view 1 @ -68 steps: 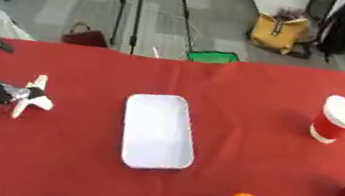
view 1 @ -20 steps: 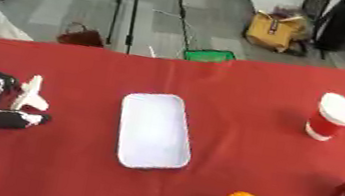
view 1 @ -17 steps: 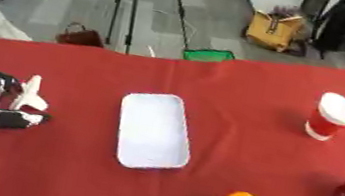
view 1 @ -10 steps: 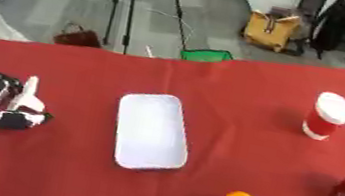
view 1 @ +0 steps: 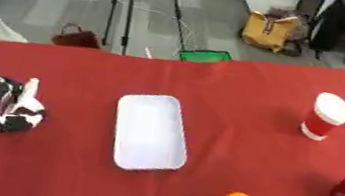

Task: Pick up objects on the table and place them in the box.

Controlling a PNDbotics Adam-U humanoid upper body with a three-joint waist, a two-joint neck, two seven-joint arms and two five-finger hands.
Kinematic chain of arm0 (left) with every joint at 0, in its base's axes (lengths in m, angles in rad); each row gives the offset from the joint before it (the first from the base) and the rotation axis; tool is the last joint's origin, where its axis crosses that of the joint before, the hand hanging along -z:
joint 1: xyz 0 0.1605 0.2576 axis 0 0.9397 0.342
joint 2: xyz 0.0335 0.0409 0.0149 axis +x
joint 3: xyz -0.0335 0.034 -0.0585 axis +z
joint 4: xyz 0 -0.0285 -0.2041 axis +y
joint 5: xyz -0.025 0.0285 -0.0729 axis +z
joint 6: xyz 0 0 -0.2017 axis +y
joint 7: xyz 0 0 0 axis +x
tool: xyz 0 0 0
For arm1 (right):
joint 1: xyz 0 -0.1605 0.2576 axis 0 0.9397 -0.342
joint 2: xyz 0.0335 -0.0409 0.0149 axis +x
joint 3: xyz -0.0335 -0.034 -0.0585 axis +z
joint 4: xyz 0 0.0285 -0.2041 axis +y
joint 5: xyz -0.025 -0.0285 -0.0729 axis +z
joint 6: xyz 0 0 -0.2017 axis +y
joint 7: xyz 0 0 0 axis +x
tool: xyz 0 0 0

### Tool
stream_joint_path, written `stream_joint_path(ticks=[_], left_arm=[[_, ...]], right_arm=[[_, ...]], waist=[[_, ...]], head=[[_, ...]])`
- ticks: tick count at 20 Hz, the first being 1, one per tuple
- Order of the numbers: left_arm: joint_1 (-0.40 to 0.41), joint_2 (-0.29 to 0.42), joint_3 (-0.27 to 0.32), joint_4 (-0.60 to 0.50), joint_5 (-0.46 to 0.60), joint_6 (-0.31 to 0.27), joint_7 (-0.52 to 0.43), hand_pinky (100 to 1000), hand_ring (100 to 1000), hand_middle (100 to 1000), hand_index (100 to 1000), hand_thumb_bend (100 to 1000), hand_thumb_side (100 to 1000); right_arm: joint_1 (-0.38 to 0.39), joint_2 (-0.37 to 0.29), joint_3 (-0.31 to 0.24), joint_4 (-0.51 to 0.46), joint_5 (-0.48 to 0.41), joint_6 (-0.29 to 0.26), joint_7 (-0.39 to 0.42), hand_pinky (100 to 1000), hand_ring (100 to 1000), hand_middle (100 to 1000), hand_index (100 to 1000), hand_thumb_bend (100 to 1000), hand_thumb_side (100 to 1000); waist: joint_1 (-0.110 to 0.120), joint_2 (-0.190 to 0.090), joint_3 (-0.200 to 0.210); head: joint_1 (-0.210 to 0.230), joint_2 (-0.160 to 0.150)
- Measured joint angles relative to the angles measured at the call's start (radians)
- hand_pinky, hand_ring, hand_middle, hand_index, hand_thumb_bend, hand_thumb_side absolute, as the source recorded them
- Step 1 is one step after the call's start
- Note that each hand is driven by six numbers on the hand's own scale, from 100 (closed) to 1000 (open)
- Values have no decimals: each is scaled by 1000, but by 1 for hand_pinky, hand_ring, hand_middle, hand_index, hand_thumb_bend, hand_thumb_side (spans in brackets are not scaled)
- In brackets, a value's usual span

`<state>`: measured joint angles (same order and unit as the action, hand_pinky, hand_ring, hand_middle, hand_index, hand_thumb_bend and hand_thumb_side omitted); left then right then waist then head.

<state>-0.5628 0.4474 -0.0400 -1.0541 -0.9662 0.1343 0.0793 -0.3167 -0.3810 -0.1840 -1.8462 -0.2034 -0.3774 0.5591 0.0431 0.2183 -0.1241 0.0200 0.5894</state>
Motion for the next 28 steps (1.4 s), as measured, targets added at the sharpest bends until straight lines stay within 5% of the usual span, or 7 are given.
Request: stream_joint_path(ticks=[1,2,4,6,8,22,28], left_arm=[[0,0,0,0,3,-1,1,563,624,453,588,401,381],[0,0,0,0,6,-1,1,561,619,438,571,267,324],[-2,0,-1,-1,15,-1,2,558,616,430,562,225,310],[-2,0,-4,-7,28,-2,2,556,617,425,557,185,370],[-2,0,-6,-13,43,-3,2,556,617,423,556,188,300],[-1,0,-36,-171,241,-10,-71,562,634,385,526,119,293],[-5,8,-94,-259,377,-35,-179,567,647,376,522,116,309]], right_arm=[[0,0,0,0,0,0,0,748,604,814,974,159,463],[0,0,0,0,0,0,0,748,604,814,974,159,463],[0,0,0,0,0,-1,1,748,604,814,974,160,463],[0,0,0,1,0,-1,1,748,604,814,974,160,463],[0,0,0,2,0,-1,1,748,604,814,974,160,463],[0,7,0,5,0,0,3,748,604,814,973,165,462],[-1,7,0,5,0,1,3,748,603,814,973,167,462]], waist=[[0,0,0],[0,0,0],[-1,0,0],[-1,0,0],[-1,0,0],[-2,0,3],[-2,0,2]], head=[[0,0],[0,0],[0,0],[0,0],[0,0],[0,-1],[0,-1]])
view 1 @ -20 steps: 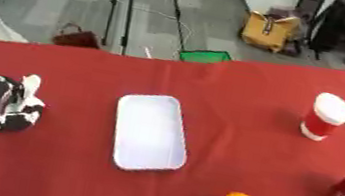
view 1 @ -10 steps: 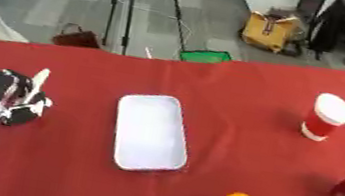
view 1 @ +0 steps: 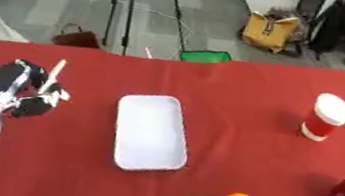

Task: Pick up objects on the table and place them in the box.

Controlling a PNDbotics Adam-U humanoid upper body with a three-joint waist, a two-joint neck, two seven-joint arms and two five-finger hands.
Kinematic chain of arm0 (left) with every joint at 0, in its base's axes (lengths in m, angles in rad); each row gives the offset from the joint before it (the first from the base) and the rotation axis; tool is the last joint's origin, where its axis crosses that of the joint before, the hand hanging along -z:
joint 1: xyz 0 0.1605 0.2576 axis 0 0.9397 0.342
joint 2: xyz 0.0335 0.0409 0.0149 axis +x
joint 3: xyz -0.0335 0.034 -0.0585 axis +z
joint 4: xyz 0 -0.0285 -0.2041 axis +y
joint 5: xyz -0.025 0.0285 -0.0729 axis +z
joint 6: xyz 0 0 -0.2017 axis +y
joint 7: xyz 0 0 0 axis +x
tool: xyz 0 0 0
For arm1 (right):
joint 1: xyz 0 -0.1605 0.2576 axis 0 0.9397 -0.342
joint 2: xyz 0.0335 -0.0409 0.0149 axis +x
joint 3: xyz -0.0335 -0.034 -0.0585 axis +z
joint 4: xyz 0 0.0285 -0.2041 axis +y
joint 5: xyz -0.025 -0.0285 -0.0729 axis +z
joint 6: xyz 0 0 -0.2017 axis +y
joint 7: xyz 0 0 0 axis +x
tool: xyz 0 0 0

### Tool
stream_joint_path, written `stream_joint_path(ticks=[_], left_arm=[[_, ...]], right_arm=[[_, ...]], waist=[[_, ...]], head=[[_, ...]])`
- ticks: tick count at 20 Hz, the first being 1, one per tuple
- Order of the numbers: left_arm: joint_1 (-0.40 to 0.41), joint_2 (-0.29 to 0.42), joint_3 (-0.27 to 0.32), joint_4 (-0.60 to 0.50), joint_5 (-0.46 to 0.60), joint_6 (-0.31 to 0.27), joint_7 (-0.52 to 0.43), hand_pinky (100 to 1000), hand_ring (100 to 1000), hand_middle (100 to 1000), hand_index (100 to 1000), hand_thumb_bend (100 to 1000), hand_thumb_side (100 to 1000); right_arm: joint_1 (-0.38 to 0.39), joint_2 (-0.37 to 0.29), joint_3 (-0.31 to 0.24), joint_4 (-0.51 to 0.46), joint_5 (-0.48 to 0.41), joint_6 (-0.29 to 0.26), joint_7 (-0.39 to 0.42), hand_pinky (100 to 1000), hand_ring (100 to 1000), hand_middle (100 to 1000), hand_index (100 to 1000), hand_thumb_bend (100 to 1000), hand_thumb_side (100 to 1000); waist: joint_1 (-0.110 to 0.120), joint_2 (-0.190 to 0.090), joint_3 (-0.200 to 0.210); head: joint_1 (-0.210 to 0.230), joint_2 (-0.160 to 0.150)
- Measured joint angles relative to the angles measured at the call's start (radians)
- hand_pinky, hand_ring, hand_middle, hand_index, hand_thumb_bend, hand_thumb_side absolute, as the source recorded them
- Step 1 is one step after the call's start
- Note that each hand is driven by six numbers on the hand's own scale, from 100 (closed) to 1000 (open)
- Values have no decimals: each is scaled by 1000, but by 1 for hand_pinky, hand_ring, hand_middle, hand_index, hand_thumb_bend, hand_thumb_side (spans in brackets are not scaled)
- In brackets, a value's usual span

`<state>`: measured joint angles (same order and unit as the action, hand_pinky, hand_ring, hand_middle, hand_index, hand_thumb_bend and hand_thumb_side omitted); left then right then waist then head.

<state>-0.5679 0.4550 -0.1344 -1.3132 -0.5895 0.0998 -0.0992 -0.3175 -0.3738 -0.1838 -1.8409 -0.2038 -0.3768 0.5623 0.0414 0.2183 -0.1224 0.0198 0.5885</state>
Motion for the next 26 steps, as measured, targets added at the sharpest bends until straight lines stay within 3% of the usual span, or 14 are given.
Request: stream_joint_path(ticks=[8,16,20,26], left_arm=[[-67,21,-131,-154,94,-53,-156,567,634,383,523,102,324],[-135,19,-265,-187,12,-156,-267,573,626,416,546,128,337],[-136,6,-293,-119,-106,-219,-263,569,568,457,569,167,355],[-138,-48,-293,-4,-266,-283,-130,574,541,484,602,225,400]], right_arm=[[-4,0,5,0,0,3,5,748,603,814,973,168,463],[-8,0,7,1,-4,-3,11,748,603,814,973,171,463],[-9,0,9,1,-8,-6,13,748,602,814,973,171,465],[-14,1,12,6,-9,-9,17,747,602,813,973,172,466]], waist=[[2,0,-10],[1,0,-28],[-2,0,-32],[-4,5,-32]], head=[[2,0],[5,-1],[4,-1],[0,-1]])
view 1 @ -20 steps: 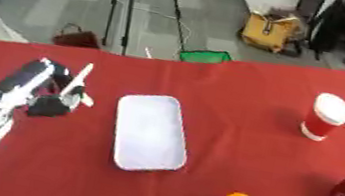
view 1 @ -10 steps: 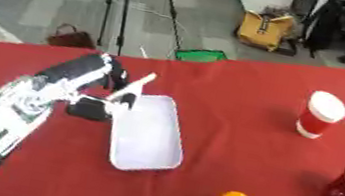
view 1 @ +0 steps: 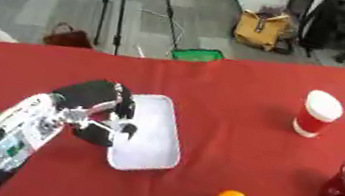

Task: Pick up objects on the table and place them in the box.

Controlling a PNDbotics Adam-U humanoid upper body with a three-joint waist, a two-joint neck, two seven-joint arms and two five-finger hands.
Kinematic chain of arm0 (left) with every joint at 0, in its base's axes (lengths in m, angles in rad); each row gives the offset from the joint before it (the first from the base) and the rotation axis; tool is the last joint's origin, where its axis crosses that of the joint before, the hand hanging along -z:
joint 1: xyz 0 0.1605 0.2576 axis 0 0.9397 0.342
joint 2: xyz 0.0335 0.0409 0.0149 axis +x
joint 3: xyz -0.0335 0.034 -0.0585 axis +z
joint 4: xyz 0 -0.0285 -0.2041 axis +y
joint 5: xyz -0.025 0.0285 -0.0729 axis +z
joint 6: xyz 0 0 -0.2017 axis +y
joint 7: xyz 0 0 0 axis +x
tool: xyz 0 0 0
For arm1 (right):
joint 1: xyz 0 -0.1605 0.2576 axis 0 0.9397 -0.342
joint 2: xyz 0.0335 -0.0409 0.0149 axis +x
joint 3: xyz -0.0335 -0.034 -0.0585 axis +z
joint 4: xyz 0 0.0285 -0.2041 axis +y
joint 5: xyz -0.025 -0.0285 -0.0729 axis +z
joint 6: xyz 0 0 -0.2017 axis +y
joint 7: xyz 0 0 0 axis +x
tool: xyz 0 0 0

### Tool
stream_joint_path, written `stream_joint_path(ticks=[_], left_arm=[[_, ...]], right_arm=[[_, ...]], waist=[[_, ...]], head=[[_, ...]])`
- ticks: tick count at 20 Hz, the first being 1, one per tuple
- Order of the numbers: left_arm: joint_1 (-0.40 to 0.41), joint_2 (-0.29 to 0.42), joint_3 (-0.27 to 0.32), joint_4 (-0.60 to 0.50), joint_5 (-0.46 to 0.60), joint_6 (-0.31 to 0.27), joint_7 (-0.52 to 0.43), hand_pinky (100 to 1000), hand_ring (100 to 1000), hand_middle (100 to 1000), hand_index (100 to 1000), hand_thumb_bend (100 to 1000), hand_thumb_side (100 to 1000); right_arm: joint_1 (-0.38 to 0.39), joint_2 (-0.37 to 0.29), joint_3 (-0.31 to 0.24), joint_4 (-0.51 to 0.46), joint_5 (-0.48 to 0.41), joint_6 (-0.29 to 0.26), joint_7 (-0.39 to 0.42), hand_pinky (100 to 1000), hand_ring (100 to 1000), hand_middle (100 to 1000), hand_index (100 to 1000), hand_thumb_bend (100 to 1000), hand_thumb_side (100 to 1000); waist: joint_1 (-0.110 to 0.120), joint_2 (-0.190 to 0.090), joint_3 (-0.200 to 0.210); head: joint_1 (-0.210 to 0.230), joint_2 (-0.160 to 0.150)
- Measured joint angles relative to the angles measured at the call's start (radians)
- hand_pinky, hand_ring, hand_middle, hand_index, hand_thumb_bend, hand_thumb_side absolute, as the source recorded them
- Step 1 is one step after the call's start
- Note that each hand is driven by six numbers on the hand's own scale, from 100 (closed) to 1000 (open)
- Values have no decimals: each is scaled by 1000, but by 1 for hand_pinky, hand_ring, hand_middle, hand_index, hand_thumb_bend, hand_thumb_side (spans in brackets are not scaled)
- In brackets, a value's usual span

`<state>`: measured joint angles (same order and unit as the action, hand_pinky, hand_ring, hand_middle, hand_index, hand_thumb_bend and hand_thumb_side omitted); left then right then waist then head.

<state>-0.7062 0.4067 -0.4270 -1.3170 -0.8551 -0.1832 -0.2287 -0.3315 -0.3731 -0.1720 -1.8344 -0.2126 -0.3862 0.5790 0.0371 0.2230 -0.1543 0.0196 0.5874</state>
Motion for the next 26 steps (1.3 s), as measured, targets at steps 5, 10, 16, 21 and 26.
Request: stream_joint_path(ticks=[5,10,16,21,26], left_arm=[[-5,-13,-1,22,-78,-66,99,693,736,747,829,998,671],[-6,-13,4,-13,-103,-109,168,771,812,834,894,1000,806],[14,-23,57,-151,128,-127,318,782,776,794,870,1000,798],[126,-13,134,-409,556,-86,348,764,747,760,847,989,802],[261,2,255,-619,879,-18,350,746,718,733,821,914,826]], right_arm=[[-2,0,0,0,0,-1,1,747,600,811,971,172,466],[-2,1,0,1,0,-1,1,747,600,811,971,172,466],[-2,3,0,3,-1,-4,2,747,599,811,971,175,466],[-2,3,-1,6,-1,-6,-1,746,599,811,971,179,465],[-2,3,-7,6,0,-5,-5,746,599,811,971,179,465]], waist=[[-2,1,-2],[-4,1,-2],[-10,1,6],[-15,2,32],[-13,3,44]], head=[[-1,-3],[-3,-6],[-4,-7],[-10,-7],[-21,-7]])
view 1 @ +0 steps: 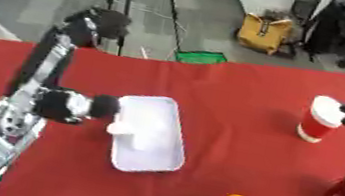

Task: Pick up objects on the table and place them in the box.

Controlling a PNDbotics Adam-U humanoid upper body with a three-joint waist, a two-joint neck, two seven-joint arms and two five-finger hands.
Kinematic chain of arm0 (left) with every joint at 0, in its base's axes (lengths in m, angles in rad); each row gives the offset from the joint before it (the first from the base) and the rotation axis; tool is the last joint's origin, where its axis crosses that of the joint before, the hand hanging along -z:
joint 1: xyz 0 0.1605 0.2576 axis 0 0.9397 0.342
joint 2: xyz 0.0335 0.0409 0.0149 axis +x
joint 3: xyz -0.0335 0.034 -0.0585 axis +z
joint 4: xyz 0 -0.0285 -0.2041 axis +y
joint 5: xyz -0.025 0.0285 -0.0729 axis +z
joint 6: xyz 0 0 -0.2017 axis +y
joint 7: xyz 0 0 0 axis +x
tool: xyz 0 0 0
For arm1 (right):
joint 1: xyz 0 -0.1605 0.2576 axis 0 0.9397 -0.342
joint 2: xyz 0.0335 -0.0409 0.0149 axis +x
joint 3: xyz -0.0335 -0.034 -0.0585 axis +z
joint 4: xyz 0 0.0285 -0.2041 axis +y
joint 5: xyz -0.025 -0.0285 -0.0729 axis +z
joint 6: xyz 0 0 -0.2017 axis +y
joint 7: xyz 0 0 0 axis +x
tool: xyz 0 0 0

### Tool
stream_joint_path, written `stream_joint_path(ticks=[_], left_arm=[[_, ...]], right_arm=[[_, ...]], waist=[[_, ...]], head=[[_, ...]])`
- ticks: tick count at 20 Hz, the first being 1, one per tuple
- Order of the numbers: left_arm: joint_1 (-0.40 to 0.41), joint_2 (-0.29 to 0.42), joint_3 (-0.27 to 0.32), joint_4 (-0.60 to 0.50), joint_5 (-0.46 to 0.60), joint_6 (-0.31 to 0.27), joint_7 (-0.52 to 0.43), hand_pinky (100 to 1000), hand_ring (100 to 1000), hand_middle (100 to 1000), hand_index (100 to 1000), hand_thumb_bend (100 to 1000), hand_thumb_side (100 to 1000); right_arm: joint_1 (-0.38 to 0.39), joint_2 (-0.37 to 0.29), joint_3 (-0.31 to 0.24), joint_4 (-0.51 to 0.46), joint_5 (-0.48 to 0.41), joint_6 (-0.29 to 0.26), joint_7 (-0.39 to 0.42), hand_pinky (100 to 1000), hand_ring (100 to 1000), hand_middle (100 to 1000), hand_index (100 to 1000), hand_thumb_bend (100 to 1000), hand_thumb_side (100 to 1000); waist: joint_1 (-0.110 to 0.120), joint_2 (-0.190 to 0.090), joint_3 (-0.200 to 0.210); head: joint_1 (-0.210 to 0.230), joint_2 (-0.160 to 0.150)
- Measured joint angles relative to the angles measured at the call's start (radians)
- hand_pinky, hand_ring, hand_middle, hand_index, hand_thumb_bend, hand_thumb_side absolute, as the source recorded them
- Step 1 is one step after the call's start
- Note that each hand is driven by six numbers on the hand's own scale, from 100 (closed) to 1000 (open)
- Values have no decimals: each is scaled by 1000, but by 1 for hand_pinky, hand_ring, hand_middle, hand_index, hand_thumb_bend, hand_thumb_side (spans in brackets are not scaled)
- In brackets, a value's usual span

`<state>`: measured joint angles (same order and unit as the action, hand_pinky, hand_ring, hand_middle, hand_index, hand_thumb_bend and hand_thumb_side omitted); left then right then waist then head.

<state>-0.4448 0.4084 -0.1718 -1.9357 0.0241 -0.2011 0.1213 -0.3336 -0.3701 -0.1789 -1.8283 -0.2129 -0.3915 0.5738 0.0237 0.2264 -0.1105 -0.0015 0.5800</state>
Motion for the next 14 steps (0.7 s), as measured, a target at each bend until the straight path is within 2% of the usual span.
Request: stream_joint_path(ticks=[2,5,9,14], left_arm=[[33,2,37,-28,76,11,7,746,716,733,823,909,824],[86,2,77,-42,130,6,9,748,715,732,823,897,820],[143,-17,97,-43,138,-12,-7,750,711,727,824,877,820],[170,-43,99,-43,134,-11,-34,752,707,722,823,864,826]], right_arm=[[0,0,-1,0,0,0,-2,746,599,812,971,182,463],[0,0,-3,0,0,0,-4,746,600,811,970,183,461],[-1,0,-5,0,1,1,-8,746,600,812,970,184,461],[-8,0,-5,0,2,1,-10,745,602,812,969,191,456]], waist=[[0,1,2],[1,1,4],[3,4,2],[8,4,-14]], head=[[-3,0],[-10,-1],[-18,-1],[-28,2]])
